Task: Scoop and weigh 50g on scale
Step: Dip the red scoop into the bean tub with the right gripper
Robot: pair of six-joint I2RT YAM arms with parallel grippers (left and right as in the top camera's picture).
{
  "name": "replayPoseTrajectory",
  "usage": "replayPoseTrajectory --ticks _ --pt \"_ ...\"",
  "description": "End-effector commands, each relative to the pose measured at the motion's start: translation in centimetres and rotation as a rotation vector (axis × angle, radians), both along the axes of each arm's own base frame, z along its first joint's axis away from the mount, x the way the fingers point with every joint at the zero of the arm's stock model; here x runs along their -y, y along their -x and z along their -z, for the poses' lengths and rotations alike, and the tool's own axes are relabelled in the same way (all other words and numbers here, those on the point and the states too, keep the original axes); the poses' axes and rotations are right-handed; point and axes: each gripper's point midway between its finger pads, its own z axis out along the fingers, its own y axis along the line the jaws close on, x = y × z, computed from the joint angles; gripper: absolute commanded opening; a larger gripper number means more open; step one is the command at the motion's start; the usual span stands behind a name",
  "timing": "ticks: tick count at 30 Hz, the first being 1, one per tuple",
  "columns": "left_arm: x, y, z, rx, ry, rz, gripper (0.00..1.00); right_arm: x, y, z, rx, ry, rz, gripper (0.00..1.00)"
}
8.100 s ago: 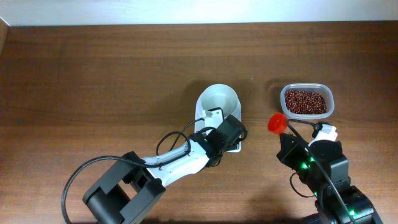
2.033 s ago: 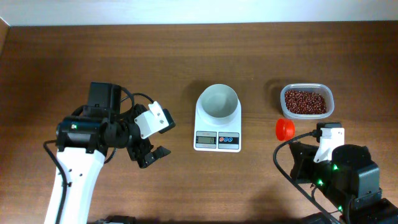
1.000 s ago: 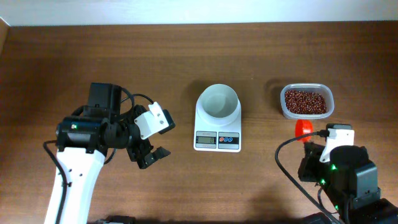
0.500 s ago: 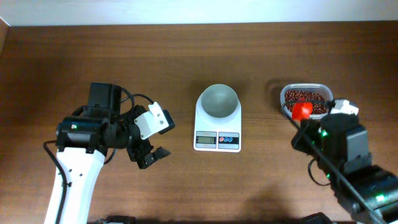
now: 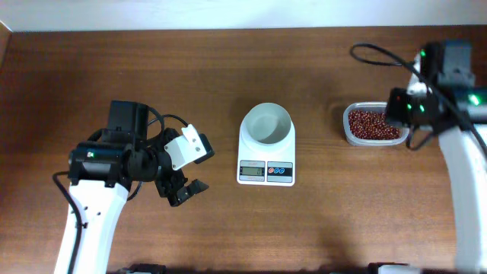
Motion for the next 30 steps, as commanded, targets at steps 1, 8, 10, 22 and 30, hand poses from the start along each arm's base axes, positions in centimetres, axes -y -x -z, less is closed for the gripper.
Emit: replayPoseTrajectory --ticks 1,8,10,22,30 --pt "-0.1 -0.3 -0.6 0.015 0.006 -0.009 0.99 0.4 -1.8 3.1 -0.11 0.075 -0.151 0.04" --pt "-0.1 -0.3 -0.6 0.015 0.006 -0.009 0.99 1.4 -3.9 7.8 -0.228 0.153 -0.239 0.04" --pt "-0.1 -0.3 -0.6 0.015 0.006 -0.009 0.99 2.3 -4.1 7.7 -0.232 0.212 -0.234 0.04" --pt "-0.1 -0.3 -0.6 0.015 0.006 -0.009 0.99 4.3 -3.8 8.2 -0.266 0.254 -0.191 0.04" --pt "-0.1 -0.3 -0.6 0.015 0.006 -0.009 0.99 4.8 -4.2 10.3 -0.298 0.19 -0.183 0.04"
